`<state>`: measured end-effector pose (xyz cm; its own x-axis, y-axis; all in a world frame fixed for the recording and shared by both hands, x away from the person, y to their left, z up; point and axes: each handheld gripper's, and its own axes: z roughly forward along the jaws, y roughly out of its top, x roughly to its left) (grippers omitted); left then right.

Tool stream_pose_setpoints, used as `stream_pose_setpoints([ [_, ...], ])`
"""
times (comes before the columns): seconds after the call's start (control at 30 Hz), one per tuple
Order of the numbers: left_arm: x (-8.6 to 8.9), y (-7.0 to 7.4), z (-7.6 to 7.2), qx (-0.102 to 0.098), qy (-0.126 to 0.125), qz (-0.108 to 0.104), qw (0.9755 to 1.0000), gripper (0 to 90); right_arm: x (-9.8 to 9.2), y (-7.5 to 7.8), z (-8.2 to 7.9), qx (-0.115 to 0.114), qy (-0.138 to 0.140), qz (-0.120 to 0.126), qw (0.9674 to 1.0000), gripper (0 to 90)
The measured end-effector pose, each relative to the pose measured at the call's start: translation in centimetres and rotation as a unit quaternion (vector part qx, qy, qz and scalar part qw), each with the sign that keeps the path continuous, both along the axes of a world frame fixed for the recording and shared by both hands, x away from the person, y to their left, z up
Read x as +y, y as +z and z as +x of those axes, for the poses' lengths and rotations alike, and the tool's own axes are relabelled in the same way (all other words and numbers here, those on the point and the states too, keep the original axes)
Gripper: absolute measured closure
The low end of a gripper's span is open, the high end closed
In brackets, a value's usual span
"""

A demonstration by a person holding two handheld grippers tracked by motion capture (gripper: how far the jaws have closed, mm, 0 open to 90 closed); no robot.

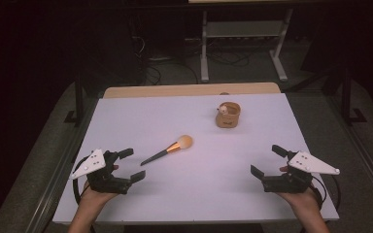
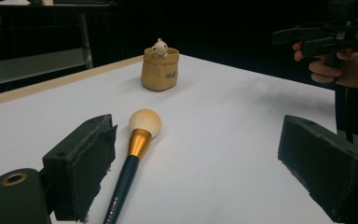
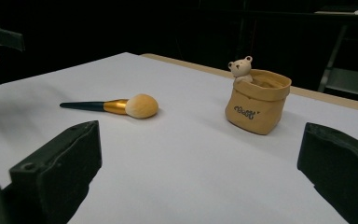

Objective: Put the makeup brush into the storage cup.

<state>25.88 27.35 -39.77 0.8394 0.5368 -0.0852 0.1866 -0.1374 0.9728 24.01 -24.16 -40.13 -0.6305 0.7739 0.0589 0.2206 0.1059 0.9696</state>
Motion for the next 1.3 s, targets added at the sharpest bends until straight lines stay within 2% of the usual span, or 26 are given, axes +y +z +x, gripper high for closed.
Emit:
stream_pose_setpoints([
  [0.33, -0.1, 0.0, 0.2, 0.001, 0.003, 0.002, 1.0, 10.6, 0.0, 0.0, 0.2, 0.005, 0.001, -0.002, 1.0, 0.0],
  [0.37, -0.1, 0.0, 0.2, 0.001, 0.004, 0.002, 1.0, 10.6, 0.0, 0.1, 0.2, -0.002, 0.001, -0.001, 1.0, 0.0],
  [0.5, 0.0, 0.0, 0.3, 0.002, 0.004, 0.004, 1.0, 10.6, 0.2, 0.2, 0.0, -0.001, 0.002, 0.004, 1.0, 0.0],
  [0.6, 0.0, 0.1, 0.5, 0.001, 0.003, 0.003, 1.0, 10.6, 0.3, 0.2, 0.2, -0.005, 0.006, -0.006, 1.0, 0.0],
  [0.63, 0.1, 0.1, 0.6, -0.001, 0.002, 0.006, 1.0, 10.5, 0.4, 0.2, 0.1, 0.0, 0.007, -0.002, 1.0, 0.0],
  [0.67, 0.1, 0.2, 0.6, -0.001, 0.004, 0.004, 1.0, 10.6, 0.4, 0.2, 0.2, -0.007, 0.007, -0.005, 0.9999, 0.0],
  [0.8, 0.0, 0.2, 1.0, 0.002, 0.006, 0.002, 1.0, 10.6, 0.3, 0.3, 0.2, -0.008, 0.007, -0.004, 0.9999, 0.0],
  [0.87, -0.1, 0.2, 1.2, 0.003, 0.007, 0.004, 1.0, 10.6, 0.3, 0.4, 0.2, -0.001, 0.004, 0.0, 1.0, 0.0],
  [0.93, -0.2, 0.2, 1.5, 0.002, 0.005, 0.011, 0.9999, 10.6, 0.2, 0.5, 0.2, -0.009, 0.006, -0.002, 0.9999, 0.0],
  [1.17, -0.5, 0.5, 2.1, 0.005, -0.003, -0.001, 1.0, 10.7, 0.4, 0.5, 0.3, 0.0, 0.008, -0.002, 1.0, 0.0],
  [1.3, -0.6, 0.6, 2.5, 0.006, 0.0, 0.0, 1.0, 10.8, 0.6, 0.4, 0.4, 0.0, 0.009, -0.004, 1.0, 0.0],
])
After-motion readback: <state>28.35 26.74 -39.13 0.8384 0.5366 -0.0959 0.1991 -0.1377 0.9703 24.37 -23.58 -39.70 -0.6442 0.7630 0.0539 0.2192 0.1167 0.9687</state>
